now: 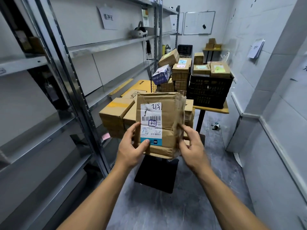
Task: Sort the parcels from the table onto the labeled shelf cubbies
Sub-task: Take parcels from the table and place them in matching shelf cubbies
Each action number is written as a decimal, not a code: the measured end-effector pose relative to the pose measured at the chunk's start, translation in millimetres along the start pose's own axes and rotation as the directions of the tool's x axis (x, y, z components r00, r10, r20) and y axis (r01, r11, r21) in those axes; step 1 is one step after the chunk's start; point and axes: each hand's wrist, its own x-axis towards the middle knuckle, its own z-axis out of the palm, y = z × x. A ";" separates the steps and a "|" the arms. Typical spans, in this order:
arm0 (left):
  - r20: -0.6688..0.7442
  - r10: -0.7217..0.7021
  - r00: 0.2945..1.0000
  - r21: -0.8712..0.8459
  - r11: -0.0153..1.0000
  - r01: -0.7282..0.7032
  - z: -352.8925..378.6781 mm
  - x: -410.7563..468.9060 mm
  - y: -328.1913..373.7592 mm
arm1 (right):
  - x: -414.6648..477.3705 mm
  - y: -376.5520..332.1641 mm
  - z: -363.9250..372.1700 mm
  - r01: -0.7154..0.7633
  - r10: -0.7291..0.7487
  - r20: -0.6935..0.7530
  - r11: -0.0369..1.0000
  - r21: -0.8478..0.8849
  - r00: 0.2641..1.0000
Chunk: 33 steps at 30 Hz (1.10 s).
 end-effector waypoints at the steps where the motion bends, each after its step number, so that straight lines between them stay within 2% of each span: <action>1: -0.008 0.011 1.000 0.030 0.999 -0.011 -2.8 -1.2 -0.3 | 0.6 -3.6 -0.6 -0.021 0.021 0.037 1.000 0.013 0.999; 7: -0.080 0.088 0.993 0.164 0.984 -0.074 -11.1 -12.7 -2.0 | -3.5 -20.6 1.5 -0.167 0.095 0.271 0.952 0.257 0.958; 9: -0.109 0.111 0.988 0.192 0.977 -0.089 -10.8 -18.4 -2.1 | -7.1 -21.9 7.9 -0.214 0.116 0.330 0.936 0.280 0.937; 15: -0.225 0.108 0.968 0.285 0.958 -0.041 -20.7 -44.2 -7.3 | -17.6 -24.9 36.7 -0.166 0.105 0.301 0.969 0.184 0.948; 25: -0.346 0.073 0.936 0.390 0.918 0.072 -75.8 -91.0 -8.0 | -38.7 -48.9 102.0 -0.168 0.056 0.373 0.946 0.276 0.926; 33: -0.409 0.033 0.912 0.459 0.871 0.174 -170.3 -158.8 2.2 | -86.3 -105.6 177.9 -0.162 -0.027 0.480 0.924 0.347 0.877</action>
